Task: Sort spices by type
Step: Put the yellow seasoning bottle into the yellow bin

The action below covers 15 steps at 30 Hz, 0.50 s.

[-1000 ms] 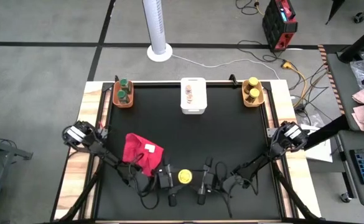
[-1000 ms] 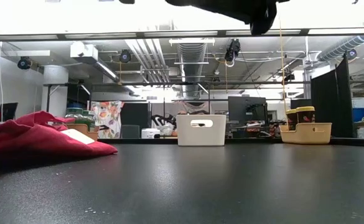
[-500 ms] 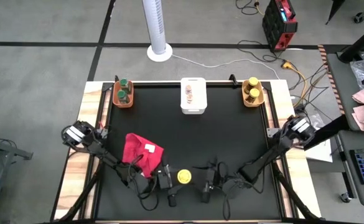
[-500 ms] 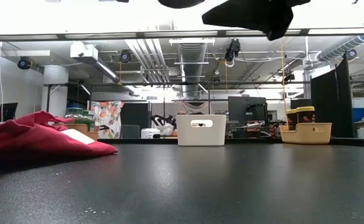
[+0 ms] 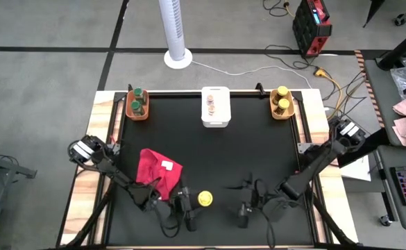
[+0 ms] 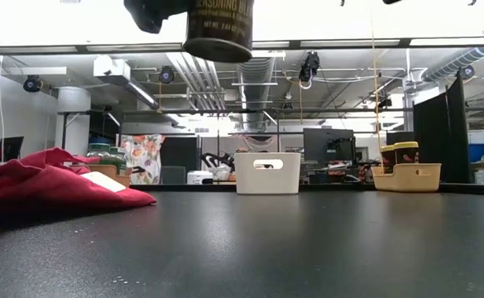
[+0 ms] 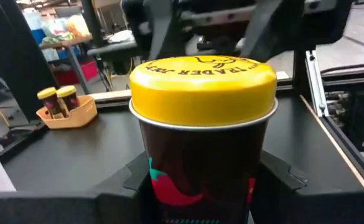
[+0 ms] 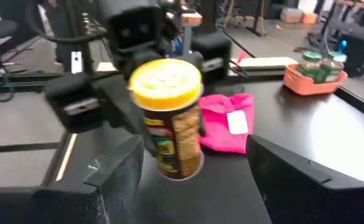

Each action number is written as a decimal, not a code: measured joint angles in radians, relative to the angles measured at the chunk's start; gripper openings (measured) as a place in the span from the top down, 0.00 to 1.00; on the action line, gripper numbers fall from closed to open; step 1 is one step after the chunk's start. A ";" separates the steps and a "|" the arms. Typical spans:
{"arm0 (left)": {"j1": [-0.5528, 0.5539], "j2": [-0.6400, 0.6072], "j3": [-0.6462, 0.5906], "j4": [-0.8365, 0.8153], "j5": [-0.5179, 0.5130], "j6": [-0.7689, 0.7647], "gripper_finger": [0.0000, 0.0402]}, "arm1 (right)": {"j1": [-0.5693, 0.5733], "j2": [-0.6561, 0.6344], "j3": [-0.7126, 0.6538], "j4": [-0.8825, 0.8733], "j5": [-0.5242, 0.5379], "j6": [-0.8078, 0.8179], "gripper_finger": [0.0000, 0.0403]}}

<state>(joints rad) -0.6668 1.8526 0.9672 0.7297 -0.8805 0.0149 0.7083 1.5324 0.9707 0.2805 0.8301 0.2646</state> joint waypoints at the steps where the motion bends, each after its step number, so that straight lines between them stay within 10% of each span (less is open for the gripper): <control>1: 0.000 0.000 0.000 -0.001 0.000 -0.003 0.60 | 0.007 0.000 0.000 0.008 0.000 -0.011 0.33; 15: -0.005 0.000 0.000 -0.002 0.000 -0.007 0.60 | 0.031 0.057 0.000 0.234 -0.021 -0.206 0.31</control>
<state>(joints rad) -0.6715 1.8526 0.9672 0.7277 -0.8803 0.0082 0.7391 1.5890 0.9707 0.5141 0.8095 0.0587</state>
